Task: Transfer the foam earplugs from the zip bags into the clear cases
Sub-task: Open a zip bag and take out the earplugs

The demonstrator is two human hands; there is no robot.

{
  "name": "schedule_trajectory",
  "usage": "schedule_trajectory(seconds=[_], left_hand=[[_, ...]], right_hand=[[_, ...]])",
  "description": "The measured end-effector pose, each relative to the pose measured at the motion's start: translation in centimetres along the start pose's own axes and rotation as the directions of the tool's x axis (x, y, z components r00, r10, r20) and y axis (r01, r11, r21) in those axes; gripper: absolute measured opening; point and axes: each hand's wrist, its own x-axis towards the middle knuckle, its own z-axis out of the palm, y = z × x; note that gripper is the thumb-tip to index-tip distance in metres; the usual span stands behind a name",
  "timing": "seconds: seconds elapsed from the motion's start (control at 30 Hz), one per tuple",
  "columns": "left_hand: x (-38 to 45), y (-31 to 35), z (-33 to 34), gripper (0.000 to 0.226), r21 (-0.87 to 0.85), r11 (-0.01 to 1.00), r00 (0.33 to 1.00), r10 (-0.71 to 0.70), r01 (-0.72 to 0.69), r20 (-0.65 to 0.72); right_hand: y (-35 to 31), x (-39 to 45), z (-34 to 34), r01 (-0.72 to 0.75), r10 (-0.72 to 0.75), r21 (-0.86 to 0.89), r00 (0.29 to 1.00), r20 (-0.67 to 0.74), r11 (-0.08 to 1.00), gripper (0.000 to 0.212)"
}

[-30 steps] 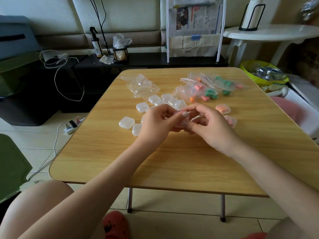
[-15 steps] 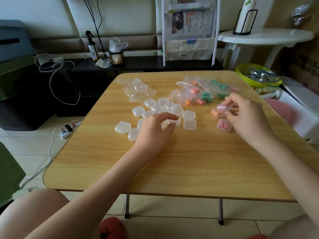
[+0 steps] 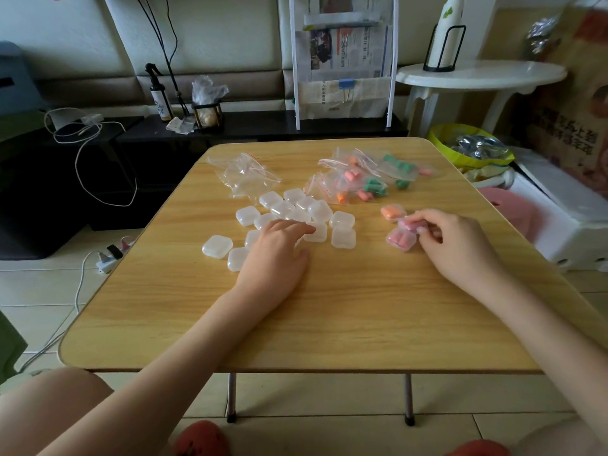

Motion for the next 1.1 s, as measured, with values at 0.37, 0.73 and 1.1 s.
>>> schedule_trajectory(seconds=[0.37,0.73,1.1], left_hand=[[0.2,-0.1,-0.6,0.049,0.089,0.995,0.999,0.038,-0.041,0.038],[0.1,0.7,-0.9,0.042,0.062,0.994,0.996,0.084,-0.086,0.041],[0.2,1.7,-1.1,0.029,-0.24,0.97,0.992,-0.001,-0.029,-0.125]], right_hand=[[-3.7,3.9,1.7,0.048,-0.048,-0.022,0.999,-0.012,0.999,0.029],[-6.2,10.7,5.5,0.101,-0.092,-0.387,0.995,0.043,0.917,0.011],[-7.4,9.9,4.4,-0.028,0.159,0.537,0.967,-0.198,0.843,0.01]])
